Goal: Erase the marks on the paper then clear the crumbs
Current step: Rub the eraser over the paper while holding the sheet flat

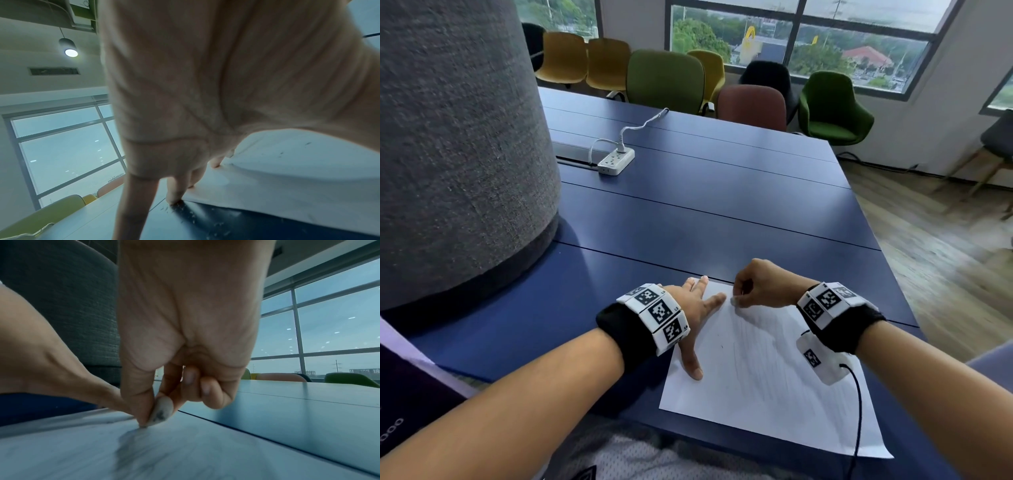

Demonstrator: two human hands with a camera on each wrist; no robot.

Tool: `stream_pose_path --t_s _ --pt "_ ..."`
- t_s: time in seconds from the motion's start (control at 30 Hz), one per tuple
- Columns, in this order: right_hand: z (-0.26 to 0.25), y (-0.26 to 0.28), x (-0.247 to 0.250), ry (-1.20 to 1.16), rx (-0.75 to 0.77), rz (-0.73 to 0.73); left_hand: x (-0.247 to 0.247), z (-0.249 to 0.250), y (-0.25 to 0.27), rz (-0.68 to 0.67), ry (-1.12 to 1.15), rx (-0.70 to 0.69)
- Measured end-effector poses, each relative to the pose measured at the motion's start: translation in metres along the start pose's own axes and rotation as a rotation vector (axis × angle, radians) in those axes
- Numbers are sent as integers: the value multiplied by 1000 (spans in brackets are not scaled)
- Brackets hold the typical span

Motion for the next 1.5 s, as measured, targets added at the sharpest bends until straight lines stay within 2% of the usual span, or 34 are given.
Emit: stream_pose_path --t_s 0.03,0.13,0.17,0.3,0.33,0.43,0.47,0.6,0.63,0.73,0.77,0.9,0.93,1.03,1.07,1.2,1.27,1.33,1.37,1.4,1.5 --pt "-1 1 -1 -5 9 -1 0 0 1 1 1 -3" --pt "-10 12 -19 18 49 -201 1 1 1 -2 -4 -1" --pt "-11 14 -21 25 45 -228 1 2 1 -5 -8 0" --pt "-4 10 -5 26 18 -11 1 2 0 -22 -10 1" --pt "-5 12 -7 14 24 -15 1 2 0 -24 -7 2" --pt "-14 24 -25 -19 52 -213 1 2 1 -18 -7 5" --pt "-14 24 -25 -21 48 -229 2 3 1 -19 -10 3" --pt "-6 17 -10 -28 30 1 2 3 2 -27 -11 0" --pt "-7 18 -13 -38 38 -9 2 3 2 -25 -11 0" --pt "-18 32 -32 -48 65 -222 2 3 2 -26 -12 6" --pt "-19 33 -32 -48 59 -238 2 3 2 -32 -15 6" --pt "-16 29 -17 -43 38 -31 4 5 4 -32 -8 -3" --pt "-18 32 -21 -41 50 -61 4 5 4 -32 -9 -6" --pt "-31 48 -46 -19 73 -338 5 7 6 -30 -17 -14" --pt "-32 50 -48 -27 70 -366 5 8 6 -32 -20 -14" --pt "-22 39 -28 -63 54 -71 6 9 6 -25 -21 -9" --pt "-24 46 -34 -65 75 -127 6 9 7 -28 -19 -6" --pt "-32 57 -49 -49 89 -318 6 9 7 -36 -22 -3" --pt "-34 59 -51 -51 90 -356 6 9 8 -39 -26 -3" --pt "-33 58 -49 -54 83 -327 6 9 8 -43 -29 -4" --pt "-30 53 -34 -66 69 -108 7 10 9 -43 -29 -6"
Point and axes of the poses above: each hand's wrist, its own y-axis away from the middle knuckle, its own x-axis out of the back of the hand, z = x × y, the point moved 8 cm from there along -y, towards the middle knuckle, and after that the axes turned 1 degree about x, right-handed, at the moved point
